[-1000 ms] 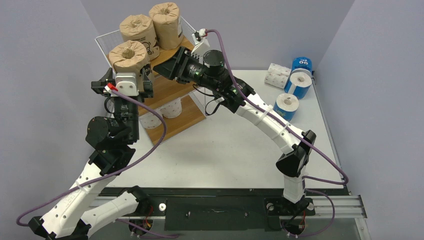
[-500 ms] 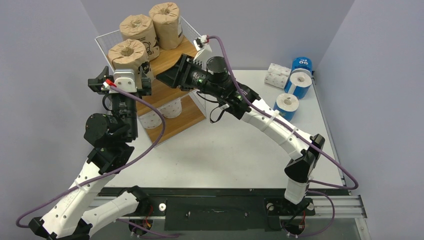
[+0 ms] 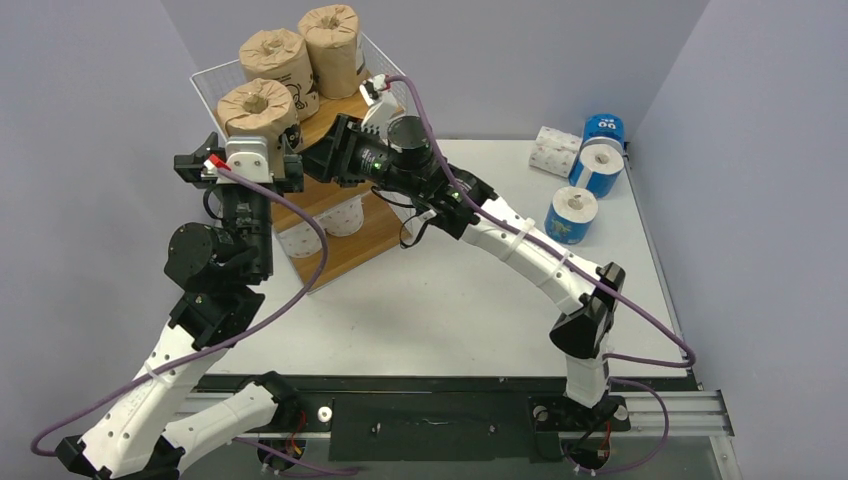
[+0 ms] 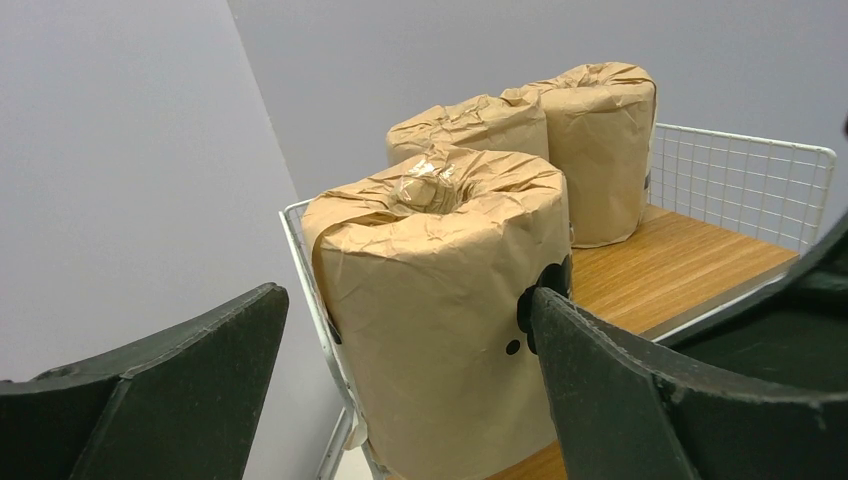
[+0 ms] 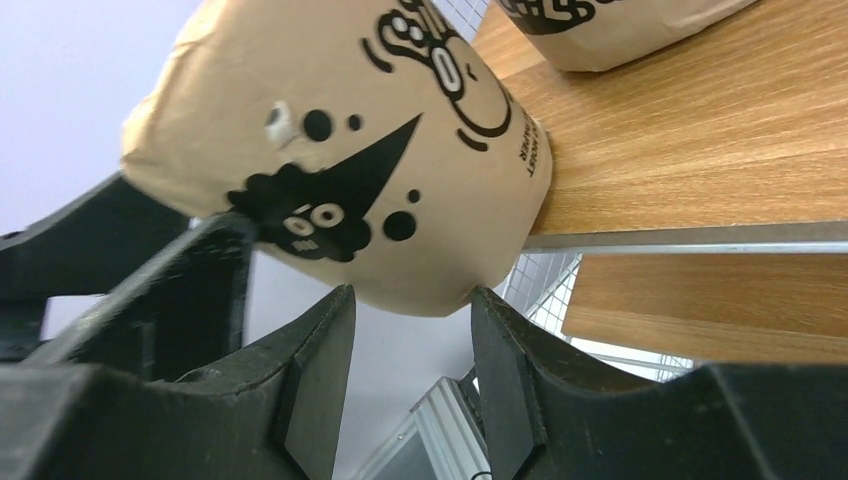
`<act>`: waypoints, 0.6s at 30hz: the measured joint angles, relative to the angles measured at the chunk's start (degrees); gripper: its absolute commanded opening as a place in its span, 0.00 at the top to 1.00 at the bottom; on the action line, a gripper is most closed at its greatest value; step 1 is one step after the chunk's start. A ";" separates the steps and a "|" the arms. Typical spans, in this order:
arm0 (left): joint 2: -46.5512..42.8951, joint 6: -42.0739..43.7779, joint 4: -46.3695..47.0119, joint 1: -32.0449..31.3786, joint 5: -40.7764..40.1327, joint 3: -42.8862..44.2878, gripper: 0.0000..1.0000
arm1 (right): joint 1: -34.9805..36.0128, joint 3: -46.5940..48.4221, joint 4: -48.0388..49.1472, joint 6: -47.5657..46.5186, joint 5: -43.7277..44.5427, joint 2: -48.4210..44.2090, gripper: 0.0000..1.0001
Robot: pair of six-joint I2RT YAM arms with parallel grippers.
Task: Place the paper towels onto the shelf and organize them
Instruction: Place the paper towel on the shelf.
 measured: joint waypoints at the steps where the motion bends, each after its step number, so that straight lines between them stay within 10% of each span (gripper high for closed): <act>1: 0.02 -0.39 -0.94 0.00 0.07 0.63 0.04 | 0.00 0.39 -0.04 0.11 0.00 0.66 0.58; 18: 0.07 -12.37 -18.51 0.00 4.76 18.23 0.13 | 0.00 5.22 0.33 3.06 -0.26 5.42 0.59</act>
